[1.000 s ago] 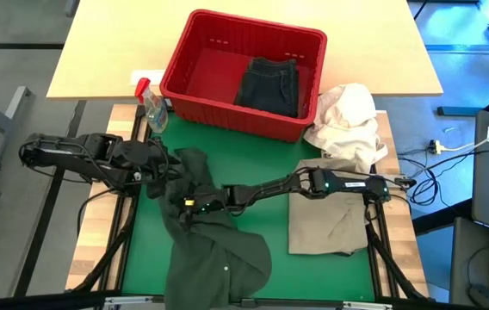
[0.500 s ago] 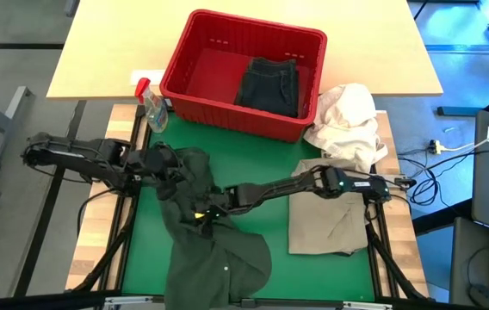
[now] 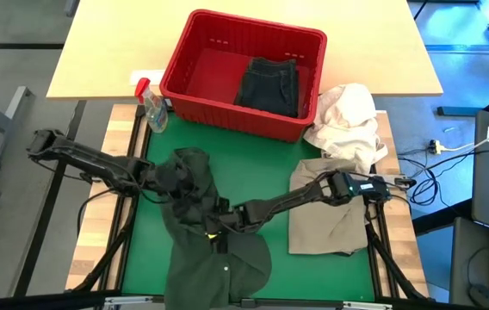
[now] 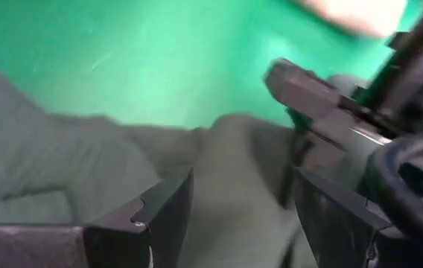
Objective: Fold Laundry from Bin
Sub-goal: Fold the green polo shirt
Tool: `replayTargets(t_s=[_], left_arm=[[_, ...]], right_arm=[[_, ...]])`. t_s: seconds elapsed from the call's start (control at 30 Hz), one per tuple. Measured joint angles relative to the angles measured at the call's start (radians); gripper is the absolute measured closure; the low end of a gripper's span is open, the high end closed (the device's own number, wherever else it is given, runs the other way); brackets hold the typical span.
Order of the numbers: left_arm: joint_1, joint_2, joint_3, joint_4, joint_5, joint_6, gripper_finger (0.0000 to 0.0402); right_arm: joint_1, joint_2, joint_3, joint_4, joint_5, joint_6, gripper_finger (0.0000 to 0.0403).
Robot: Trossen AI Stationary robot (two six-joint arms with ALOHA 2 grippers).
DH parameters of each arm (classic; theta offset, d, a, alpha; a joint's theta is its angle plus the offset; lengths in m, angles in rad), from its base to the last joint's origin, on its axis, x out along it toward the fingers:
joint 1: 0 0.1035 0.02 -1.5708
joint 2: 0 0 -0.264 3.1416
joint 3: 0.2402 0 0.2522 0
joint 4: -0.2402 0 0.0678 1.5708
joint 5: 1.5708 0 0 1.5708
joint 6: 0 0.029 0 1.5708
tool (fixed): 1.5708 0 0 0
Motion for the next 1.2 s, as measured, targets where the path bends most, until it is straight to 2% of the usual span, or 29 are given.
replayTargets(t_s=[0.1, 0.2, 0.3, 0.43, 0.57, 0.77, 0.9, 0.97, 1.03, 1.1, 1.2], left_arm=[[-0.012, 0.05, -0.055, 0.058, -0.057, -0.035, 0.0176], [-0.008, 0.086, -0.11, 0.113, -0.152, -0.045, 0.0176], [0.016, 0.114, -0.154, 0.14, -0.281, -0.05, 0.0176], [0.071, 0.125, -0.177, 0.171, -0.403, -0.078, 0.0176], [0.13, 0.133, -0.185, 0.231, -0.428, -0.071, 0.0176], [0.181, 0.132, -0.191, 0.245, -0.455, -0.035, 0.0176], [0.183, 0.131, -0.191, 0.246, -0.428, -0.021, 0.0176], [0.175, 0.131, -0.191, 0.245, -0.415, -0.016, 0.0176], [0.164, 0.131, -0.191, 0.246, -0.407, -0.016, 0.0176], [0.154, 0.131, -0.191, 0.245, -0.405, -0.016, 0.0176], [0.138, 0.131, -0.191, 0.246, -0.404, -0.015, 0.0176]], right_arm=[[-0.004, -0.002, -0.091, 0.136, -0.009, 0.0, 0.0127], [-0.032, -0.008, -0.131, 0.111, -0.016, -0.003, 0.0127], [-0.051, -0.029, -0.134, -0.011, -0.054, -0.018, 0.0127], [-0.077, -0.065, -0.133, -0.178, -0.07, -0.103, 0.0127], [-0.126, -0.117, -0.139, -0.305, -0.067, -0.214, 0.0127], [-0.265, -0.22, -0.137, -0.372, -0.071, -0.323, 0.0127], [-0.31, -0.313, -0.139, -0.441, -0.206, -0.265, 0.0127], [-0.296, -0.371, -0.135, -0.484, -0.307, -0.215, 0.0127], [-0.263, -0.415, -0.143, -0.513, -0.35, -0.169, 0.0127], [-0.215, -0.441, -0.18, -0.522, -0.314, -0.137, 0.0127], [-0.149, -0.473, -0.276, -0.537, -0.169, -0.08, 0.0127]])
